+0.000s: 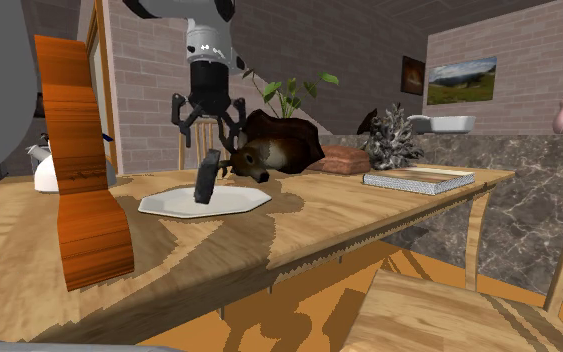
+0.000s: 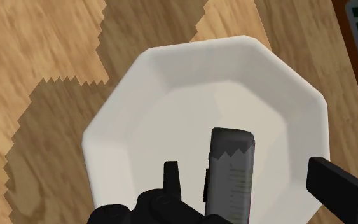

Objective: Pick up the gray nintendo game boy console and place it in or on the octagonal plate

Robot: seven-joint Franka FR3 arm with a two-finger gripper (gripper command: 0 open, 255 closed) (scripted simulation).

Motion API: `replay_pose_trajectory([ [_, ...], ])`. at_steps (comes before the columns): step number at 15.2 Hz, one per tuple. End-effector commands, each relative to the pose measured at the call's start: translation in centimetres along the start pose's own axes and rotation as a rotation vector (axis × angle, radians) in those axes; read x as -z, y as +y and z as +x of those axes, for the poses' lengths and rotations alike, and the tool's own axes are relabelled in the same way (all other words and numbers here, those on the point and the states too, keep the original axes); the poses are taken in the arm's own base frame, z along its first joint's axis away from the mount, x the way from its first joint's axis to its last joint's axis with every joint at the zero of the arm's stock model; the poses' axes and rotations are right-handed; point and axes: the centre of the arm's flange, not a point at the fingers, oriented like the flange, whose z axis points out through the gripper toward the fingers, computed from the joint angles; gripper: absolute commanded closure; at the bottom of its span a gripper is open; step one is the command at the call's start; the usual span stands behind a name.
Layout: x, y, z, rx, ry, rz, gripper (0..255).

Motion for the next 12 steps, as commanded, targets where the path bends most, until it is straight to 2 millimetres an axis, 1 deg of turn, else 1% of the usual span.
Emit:
replay_pose_trajectory([
  [1,-0.1,0.0,0.0,0.0,-0.002,0.001,0],
  [3,-0.1,0.1,0.0,0.0,-0.002,0.001,0],
  [6,3.8,0.1,0.0,0.0,-0.002,0.001,0],
  [7,4.9,0.1,0.0,0.0,-0.002,0.001,0],
  [12,4.9,0.1,0.0,0.0,-0.002,0.001,0],
])
